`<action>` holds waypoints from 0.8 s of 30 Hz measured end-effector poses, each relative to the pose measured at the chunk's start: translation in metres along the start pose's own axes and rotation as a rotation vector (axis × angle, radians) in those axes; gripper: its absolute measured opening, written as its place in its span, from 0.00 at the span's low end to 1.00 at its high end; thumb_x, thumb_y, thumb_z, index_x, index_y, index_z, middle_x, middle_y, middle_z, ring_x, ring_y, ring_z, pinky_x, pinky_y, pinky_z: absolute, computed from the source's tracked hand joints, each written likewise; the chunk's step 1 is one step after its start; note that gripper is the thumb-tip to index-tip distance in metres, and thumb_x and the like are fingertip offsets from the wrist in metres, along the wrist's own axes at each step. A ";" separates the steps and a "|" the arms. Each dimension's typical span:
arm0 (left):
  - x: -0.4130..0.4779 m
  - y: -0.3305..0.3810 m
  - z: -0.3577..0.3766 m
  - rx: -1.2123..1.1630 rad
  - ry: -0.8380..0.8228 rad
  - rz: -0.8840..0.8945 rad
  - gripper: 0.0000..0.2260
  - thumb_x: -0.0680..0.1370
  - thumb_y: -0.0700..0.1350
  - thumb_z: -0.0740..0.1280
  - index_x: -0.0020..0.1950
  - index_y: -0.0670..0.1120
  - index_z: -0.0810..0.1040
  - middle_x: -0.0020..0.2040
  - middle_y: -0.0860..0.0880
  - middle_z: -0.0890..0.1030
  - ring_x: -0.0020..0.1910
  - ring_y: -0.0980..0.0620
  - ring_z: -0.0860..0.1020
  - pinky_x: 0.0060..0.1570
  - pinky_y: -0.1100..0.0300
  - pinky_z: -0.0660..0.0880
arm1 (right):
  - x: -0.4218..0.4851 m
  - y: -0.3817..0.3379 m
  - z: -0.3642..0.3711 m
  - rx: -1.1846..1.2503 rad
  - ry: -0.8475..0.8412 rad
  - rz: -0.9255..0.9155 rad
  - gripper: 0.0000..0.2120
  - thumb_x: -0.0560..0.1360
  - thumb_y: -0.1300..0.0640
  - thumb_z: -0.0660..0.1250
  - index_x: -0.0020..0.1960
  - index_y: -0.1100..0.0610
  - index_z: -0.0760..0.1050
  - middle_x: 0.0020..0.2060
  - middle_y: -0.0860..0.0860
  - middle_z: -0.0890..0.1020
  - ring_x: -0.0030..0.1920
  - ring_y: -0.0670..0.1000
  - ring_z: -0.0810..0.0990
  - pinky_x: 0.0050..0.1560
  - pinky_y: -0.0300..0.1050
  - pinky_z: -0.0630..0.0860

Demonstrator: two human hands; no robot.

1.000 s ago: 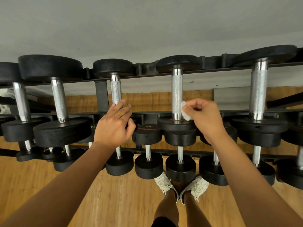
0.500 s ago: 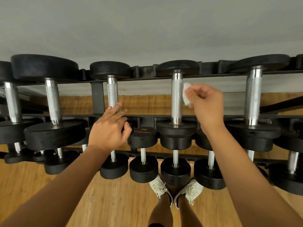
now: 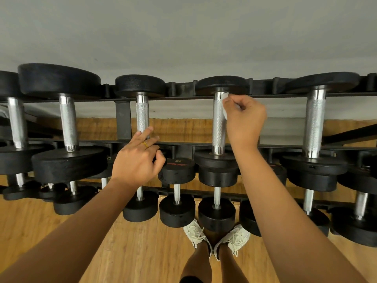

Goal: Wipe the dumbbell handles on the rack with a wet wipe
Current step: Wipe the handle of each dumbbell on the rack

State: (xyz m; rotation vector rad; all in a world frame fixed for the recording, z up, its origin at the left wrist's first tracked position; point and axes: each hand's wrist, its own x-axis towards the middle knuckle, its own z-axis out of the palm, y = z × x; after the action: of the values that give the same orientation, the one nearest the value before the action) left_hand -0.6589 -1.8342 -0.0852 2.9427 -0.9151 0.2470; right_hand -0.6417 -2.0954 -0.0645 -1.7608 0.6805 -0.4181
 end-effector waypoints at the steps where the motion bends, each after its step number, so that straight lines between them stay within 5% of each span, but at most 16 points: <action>1: -0.001 0.000 0.000 0.001 0.000 -0.003 0.20 0.81 0.46 0.57 0.43 0.40 0.87 0.56 0.42 0.86 0.70 0.43 0.77 0.70 0.45 0.73 | 0.002 -0.001 0.000 0.002 0.001 0.000 0.06 0.77 0.59 0.71 0.53 0.57 0.85 0.46 0.47 0.86 0.47 0.43 0.84 0.54 0.44 0.82; 9: -0.001 -0.001 0.000 -0.002 -0.019 -0.004 0.19 0.82 0.46 0.58 0.49 0.40 0.88 0.58 0.43 0.86 0.71 0.43 0.76 0.71 0.45 0.72 | -0.021 0.012 -0.017 -0.053 -0.108 -0.047 0.04 0.77 0.60 0.71 0.49 0.51 0.83 0.41 0.47 0.85 0.43 0.43 0.83 0.50 0.45 0.82; 24: -0.004 -0.006 0.002 -0.009 -0.066 0.082 0.22 0.85 0.55 0.57 0.62 0.43 0.85 0.63 0.44 0.84 0.72 0.40 0.74 0.71 0.39 0.71 | -0.012 0.007 -0.022 -0.123 -0.172 -0.026 0.04 0.77 0.60 0.72 0.50 0.56 0.85 0.45 0.46 0.85 0.45 0.40 0.82 0.49 0.28 0.75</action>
State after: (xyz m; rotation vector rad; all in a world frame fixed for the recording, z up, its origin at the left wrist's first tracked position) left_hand -0.6580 -1.8272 -0.0881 2.9251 -1.0433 0.1488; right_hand -0.6661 -2.1054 -0.0642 -1.8984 0.5707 -0.2429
